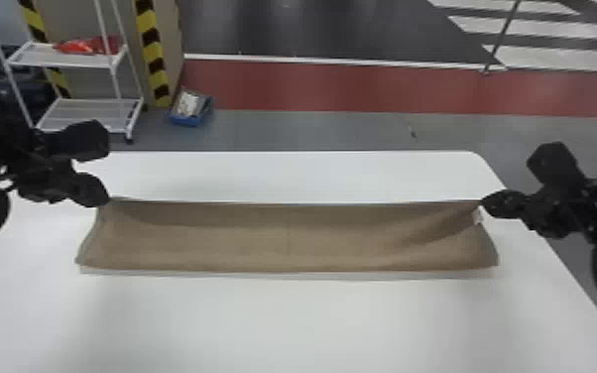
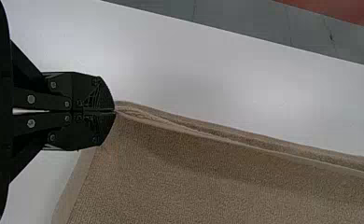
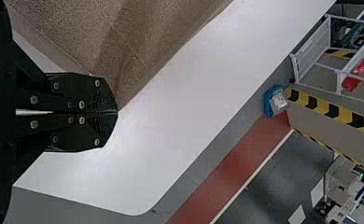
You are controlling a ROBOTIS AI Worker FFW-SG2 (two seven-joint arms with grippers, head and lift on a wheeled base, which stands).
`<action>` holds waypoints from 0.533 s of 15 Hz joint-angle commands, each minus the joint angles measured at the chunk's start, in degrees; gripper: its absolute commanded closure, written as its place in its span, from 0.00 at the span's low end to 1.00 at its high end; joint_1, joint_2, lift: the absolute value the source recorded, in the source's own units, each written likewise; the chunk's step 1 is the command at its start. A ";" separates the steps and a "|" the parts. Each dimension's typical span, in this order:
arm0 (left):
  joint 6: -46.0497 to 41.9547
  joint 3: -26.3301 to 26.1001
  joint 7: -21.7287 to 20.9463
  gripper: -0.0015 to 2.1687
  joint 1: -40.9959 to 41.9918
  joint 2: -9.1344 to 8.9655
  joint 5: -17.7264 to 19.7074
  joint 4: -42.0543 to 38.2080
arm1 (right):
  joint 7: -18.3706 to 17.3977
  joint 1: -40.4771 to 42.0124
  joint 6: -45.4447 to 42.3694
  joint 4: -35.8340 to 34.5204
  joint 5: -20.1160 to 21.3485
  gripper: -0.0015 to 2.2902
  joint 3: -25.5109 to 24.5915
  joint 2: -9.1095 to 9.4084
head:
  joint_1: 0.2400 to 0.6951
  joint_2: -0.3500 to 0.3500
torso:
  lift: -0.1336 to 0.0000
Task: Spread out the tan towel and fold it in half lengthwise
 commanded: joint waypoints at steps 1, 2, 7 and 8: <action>-0.01 -0.08 0.25 0.60 0.09 0.07 0.00 0.00 | -0.25 -0.62 -0.30 1.04 0.52 0.70 0.38 0.00 | 1.00 0.37 | 0.07; -0.19 -0.17 0.69 0.60 0.18 0.07 0.09 0.00 | -0.69 -0.62 -0.30 1.04 0.78 0.69 0.65 0.09 | 1.00 0.37 | 0.07; -1.59 0.09 2.89 0.33 2.02 -0.01 0.79 -1.05 | -5.62 0.08 0.76 0.95 1.04 0.07 1.17 0.88 | 1.00 0.36 | 0.07; -1.59 0.36 4.12 0.19 2.55 0.07 1.23 -1.67 | -5.79 0.26 0.93 0.60 1.04 0.05 1.09 0.97 | 1.00 0.35 | 0.07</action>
